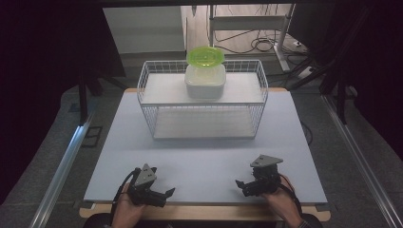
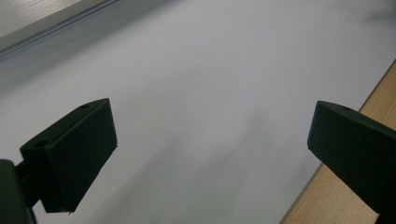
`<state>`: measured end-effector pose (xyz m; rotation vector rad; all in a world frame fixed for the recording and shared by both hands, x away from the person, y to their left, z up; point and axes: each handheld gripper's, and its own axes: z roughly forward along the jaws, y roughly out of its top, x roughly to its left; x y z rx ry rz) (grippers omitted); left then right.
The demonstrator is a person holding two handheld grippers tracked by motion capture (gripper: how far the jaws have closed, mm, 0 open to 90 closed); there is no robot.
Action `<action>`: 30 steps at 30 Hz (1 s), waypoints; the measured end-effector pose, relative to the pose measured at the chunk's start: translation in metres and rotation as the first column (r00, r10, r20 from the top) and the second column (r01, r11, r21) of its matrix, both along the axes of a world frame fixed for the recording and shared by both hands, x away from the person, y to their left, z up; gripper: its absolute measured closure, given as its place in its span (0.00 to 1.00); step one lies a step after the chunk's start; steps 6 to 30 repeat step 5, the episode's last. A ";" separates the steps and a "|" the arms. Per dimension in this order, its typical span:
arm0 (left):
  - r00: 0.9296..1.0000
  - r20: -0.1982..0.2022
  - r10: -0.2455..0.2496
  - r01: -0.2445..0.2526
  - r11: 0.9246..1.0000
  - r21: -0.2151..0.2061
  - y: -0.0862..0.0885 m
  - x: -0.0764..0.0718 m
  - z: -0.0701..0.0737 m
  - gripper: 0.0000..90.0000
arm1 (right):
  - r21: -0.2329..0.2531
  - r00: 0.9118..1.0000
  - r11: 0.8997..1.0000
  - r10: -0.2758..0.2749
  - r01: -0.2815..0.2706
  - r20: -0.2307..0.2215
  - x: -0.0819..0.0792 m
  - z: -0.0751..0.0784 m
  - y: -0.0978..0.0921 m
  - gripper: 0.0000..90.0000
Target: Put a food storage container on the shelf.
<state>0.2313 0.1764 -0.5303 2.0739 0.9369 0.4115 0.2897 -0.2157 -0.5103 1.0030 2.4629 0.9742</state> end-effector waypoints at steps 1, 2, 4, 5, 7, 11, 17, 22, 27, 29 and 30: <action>1.000 0.000 0.000 0.000 1.000 0.001 0.000 0.000 0.000 0.01 | -0.005 1.000 1.000 0.001 -0.001 -0.003 -0.001 -0.001 0.001 0.00; 1.000 -0.001 0.000 0.000 1.000 0.001 0.000 0.000 0.000 0.01 | -0.014 1.000 1.000 0.005 -0.005 -0.004 -0.001 -0.002 0.001 0.00; 1.000 -0.001 0.000 0.000 1.000 0.001 0.000 0.000 0.000 0.01 | -0.024 1.000 1.000 0.009 -0.009 -0.008 -0.002 -0.002 0.002 0.00; 1.000 0.000 0.000 0.000 1.000 0.001 0.000 0.000 0.000 0.01 | -0.027 1.000 1.000 0.009 -0.009 -0.005 -0.002 -0.003 0.002 0.00; 1.000 0.000 0.000 0.000 1.000 0.001 0.000 0.000 0.000 0.01 | -0.027 1.000 1.000 0.009 -0.009 -0.005 -0.002 -0.003 0.002 0.00; 1.000 0.000 0.000 0.000 1.000 0.001 0.000 0.000 0.000 0.01 | -0.027 1.000 1.000 0.009 -0.009 -0.005 -0.002 -0.003 0.002 0.00; 1.000 0.000 0.000 0.000 1.000 0.001 0.000 0.000 0.000 0.01 | -0.027 1.000 1.000 0.009 -0.009 -0.005 -0.002 -0.003 0.002 0.00; 1.000 0.000 0.000 0.000 1.000 0.001 0.000 0.000 0.000 0.01 | -0.027 1.000 1.000 0.009 -0.009 -0.005 -0.002 -0.003 0.002 0.00; 1.000 0.000 0.000 0.000 1.000 0.001 0.000 0.000 0.000 0.01 | -0.027 1.000 1.000 0.009 -0.009 -0.005 -0.002 -0.003 0.002 0.00; 1.000 0.000 0.000 0.000 1.000 0.001 0.000 0.000 0.000 0.01 | -0.027 1.000 1.000 0.009 -0.009 -0.005 -0.002 -0.003 0.002 0.00; 1.000 0.000 0.000 0.000 1.000 0.001 0.000 0.000 0.000 0.01 | -0.027 1.000 1.000 0.009 -0.009 -0.005 -0.002 -0.003 0.002 0.00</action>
